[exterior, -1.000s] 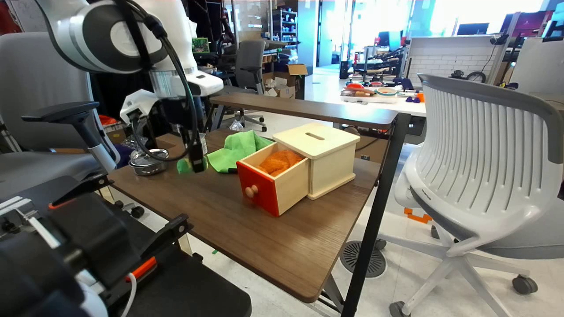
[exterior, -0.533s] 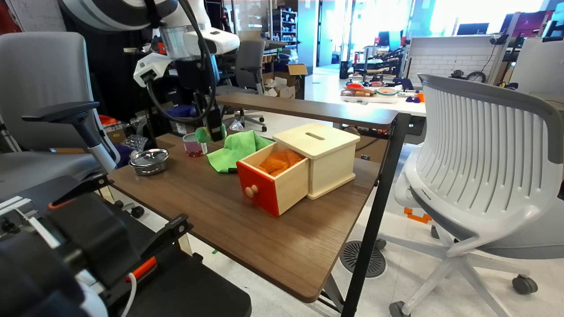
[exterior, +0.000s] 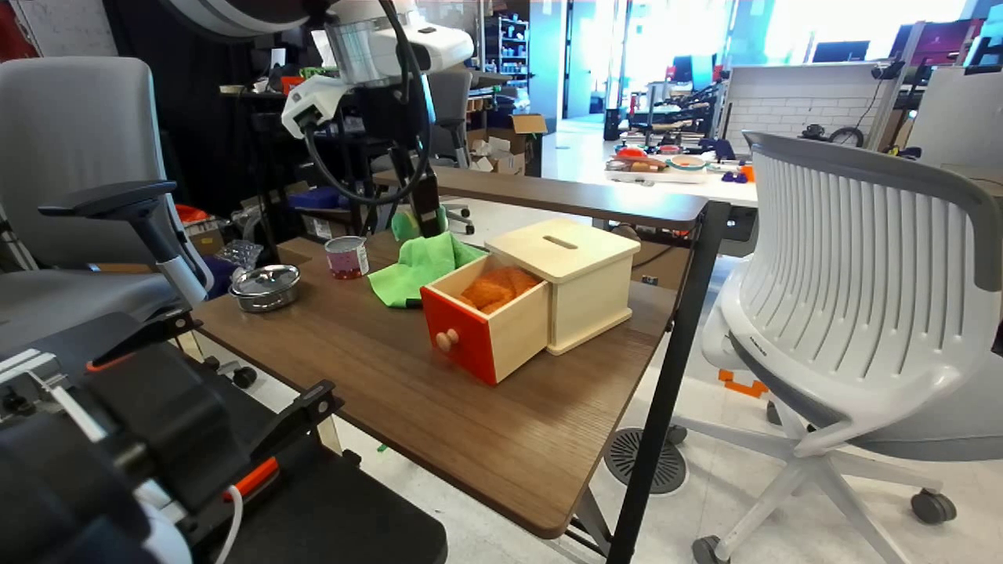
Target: Put the green doll in the open drawer
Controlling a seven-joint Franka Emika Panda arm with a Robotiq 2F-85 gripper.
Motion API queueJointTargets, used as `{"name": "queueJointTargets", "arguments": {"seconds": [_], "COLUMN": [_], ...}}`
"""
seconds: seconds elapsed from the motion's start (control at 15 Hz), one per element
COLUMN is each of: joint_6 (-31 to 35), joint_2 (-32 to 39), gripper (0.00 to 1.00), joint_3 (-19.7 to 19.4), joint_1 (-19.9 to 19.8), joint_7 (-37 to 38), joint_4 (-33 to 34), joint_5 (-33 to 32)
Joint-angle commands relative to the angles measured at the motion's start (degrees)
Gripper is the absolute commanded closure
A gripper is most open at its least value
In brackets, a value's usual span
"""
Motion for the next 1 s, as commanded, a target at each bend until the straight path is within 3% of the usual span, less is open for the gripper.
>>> {"name": "queueJointTargets", "arguments": {"seconds": [0.0, 0.67, 0.93], "joint_6": [-1.28, -4.14, -1.96], "joint_2": [-0.18, 1.71, 4.36], "gripper": [0.96, 0.96, 0.96], "joint_3": [-0.58, -3.65, -4.48], "joint_1": [-1.43, -4.74, -4.56], "joint_7": [-1.53, -5.51, -4.67], "joint_4": [1.34, 1.89, 2.29], "joint_5": [0.44, -1.37, -1.25]}}
